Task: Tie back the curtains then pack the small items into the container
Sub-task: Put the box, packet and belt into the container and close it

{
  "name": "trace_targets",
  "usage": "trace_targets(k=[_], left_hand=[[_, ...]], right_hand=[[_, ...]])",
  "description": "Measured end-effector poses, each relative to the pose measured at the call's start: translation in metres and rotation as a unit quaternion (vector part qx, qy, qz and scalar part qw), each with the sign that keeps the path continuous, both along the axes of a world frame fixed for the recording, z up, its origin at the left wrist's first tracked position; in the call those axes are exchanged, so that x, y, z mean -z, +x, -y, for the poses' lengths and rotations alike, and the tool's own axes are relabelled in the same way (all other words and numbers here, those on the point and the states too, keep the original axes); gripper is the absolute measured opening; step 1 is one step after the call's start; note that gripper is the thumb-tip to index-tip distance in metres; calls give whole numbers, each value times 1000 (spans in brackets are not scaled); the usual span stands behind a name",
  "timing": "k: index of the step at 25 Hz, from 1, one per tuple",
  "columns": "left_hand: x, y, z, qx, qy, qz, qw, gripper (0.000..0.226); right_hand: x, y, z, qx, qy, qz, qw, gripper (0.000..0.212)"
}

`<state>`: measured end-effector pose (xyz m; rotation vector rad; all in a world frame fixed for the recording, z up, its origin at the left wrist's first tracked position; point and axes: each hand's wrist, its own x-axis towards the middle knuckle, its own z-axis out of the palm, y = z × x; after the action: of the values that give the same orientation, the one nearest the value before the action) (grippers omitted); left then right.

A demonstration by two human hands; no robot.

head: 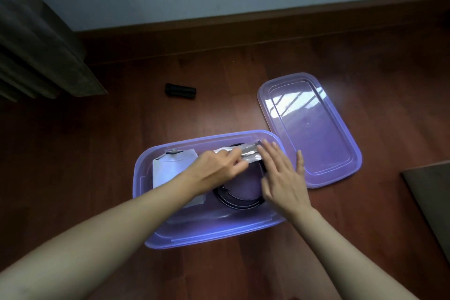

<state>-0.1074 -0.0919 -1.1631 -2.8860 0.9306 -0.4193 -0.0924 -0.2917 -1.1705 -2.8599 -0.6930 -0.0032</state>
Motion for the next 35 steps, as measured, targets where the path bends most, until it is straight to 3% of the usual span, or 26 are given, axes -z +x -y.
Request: trace_targets(k=[6, 8, 10, 11, 13, 15, 17, 18, 21, 23, 25, 29, 32, 35], left_hand=[[3, 4, 12, -108, 51, -87, 989, 31], [-7, 9, 7, -166, 6, -229, 959, 46], [-17, 12, 1, -211, -41, -387, 897, 52], [-24, 12, -1, -209, -71, -386, 896, 48], [-31, 20, -7, -187, -146, -211, 948, 33], [-32, 43, -22, -206, -193, -66, 957, 28], [-31, 78, -47, -296, -216, -86, 927, 37], [-26, 95, -63, -349, -201, -136, 905, 44], [-1, 125, -105, -421, -107, -303, 848, 73], [17, 129, -120, -451, -41, -335, 826, 76], [27, 129, -124, -468, -11, -318, 824, 67], [27, 121, -119, -439, 42, -258, 860, 43], [11, 117, -107, -430, -55, -263, 862, 43], [-21, 95, -70, -323, -292, -266, 860, 46]], right_hand=[[-1, 2, 1, -65, -113, -38, 991, 68], [0, 2, 1, -74, -115, -43, 990, 68], [0, 2, 1, -82, -116, -48, 989, 66], [0, 2, 1, -84, -116, -48, 989, 65], [0, 3, 1, -85, -116, -46, 988, 65], [1, 3, 1, -84, -114, -41, 989, 65], [2, 3, 1, -85, -112, -36, 989, 66], [3, 3, 1, -85, -112, -33, 989, 66], [4, 2, 3, -91, -117, -25, 989, 67], [6, 3, 3, -93, -119, -14, 989, 68], [7, 3, 3, -94, -121, -8, 988, 68], [12, 3, 5, -101, -123, 2, 987, 68], [13, 2, 4, -103, -111, 3, 989, 70], [5, 7, 6, -95, -5, -12, 995, 68]])
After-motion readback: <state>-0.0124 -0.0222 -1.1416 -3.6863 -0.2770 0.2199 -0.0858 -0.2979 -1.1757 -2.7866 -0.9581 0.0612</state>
